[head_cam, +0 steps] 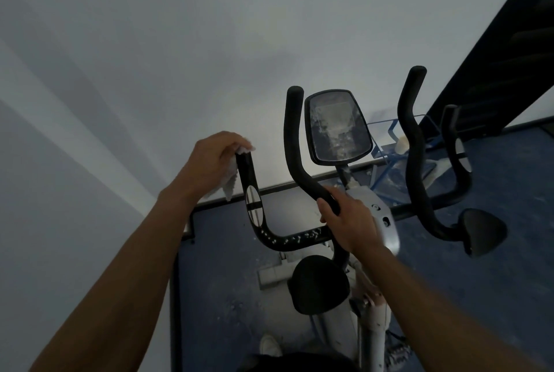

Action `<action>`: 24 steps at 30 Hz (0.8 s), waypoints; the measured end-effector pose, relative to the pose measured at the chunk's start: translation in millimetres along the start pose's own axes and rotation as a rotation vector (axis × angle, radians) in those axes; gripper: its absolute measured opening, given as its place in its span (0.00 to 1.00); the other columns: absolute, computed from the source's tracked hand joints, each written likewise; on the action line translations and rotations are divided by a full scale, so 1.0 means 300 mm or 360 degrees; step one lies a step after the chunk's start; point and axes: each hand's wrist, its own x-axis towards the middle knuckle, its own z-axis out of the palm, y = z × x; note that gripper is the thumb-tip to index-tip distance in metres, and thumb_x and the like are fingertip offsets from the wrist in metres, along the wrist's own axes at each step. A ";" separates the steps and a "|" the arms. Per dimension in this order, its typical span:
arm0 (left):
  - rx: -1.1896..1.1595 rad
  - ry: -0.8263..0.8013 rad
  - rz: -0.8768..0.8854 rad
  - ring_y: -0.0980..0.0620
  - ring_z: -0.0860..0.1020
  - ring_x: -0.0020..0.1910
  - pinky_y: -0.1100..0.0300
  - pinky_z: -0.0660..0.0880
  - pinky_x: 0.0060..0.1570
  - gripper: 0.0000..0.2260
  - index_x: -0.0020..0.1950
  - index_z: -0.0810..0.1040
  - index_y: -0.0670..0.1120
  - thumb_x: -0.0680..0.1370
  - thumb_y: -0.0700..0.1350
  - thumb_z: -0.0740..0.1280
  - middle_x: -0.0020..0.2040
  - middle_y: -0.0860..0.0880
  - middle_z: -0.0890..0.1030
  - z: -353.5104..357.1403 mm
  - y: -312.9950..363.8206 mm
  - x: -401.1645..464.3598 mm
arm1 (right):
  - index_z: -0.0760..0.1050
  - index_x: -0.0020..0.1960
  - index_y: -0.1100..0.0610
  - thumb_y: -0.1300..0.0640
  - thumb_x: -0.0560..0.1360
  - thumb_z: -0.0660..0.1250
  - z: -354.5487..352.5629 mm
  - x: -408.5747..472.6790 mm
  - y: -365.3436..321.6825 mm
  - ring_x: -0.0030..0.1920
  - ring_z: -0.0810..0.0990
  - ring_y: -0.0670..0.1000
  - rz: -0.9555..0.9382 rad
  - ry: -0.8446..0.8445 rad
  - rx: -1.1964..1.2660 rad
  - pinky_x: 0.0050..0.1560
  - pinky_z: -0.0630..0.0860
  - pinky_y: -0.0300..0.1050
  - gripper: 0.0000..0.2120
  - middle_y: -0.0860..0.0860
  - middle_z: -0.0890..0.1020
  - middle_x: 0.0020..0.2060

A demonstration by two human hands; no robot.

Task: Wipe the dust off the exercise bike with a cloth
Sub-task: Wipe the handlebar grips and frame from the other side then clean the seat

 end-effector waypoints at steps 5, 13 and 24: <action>-0.0066 0.0349 -0.0422 0.70 0.79 0.47 0.75 0.70 0.48 0.11 0.54 0.81 0.54 0.83 0.39 0.63 0.46 0.64 0.82 0.054 -0.022 -0.099 | 0.67 0.65 0.37 0.28 0.75 0.52 0.000 0.002 0.000 0.41 0.83 0.46 0.0003 0.0018 -0.0009 0.47 0.83 0.55 0.23 0.45 0.82 0.39; -0.0085 0.0788 -0.0328 0.68 0.78 0.50 0.74 0.72 0.53 0.03 0.50 0.84 0.42 0.78 0.36 0.73 0.52 0.46 0.81 0.196 0.037 -0.196 | 0.68 0.66 0.38 0.28 0.75 0.52 -0.004 0.001 -0.004 0.41 0.83 0.47 0.0010 0.0024 -0.0004 0.47 0.83 0.55 0.24 0.46 0.82 0.39; -0.0148 0.0763 -0.0369 0.66 0.78 0.49 0.72 0.71 0.53 0.05 0.51 0.84 0.48 0.78 0.39 0.73 0.51 0.48 0.82 0.200 0.049 -0.212 | 0.69 0.65 0.38 0.29 0.75 0.52 -0.015 -0.015 -0.026 0.40 0.83 0.44 0.0009 0.0033 0.0023 0.47 0.83 0.54 0.24 0.45 0.82 0.37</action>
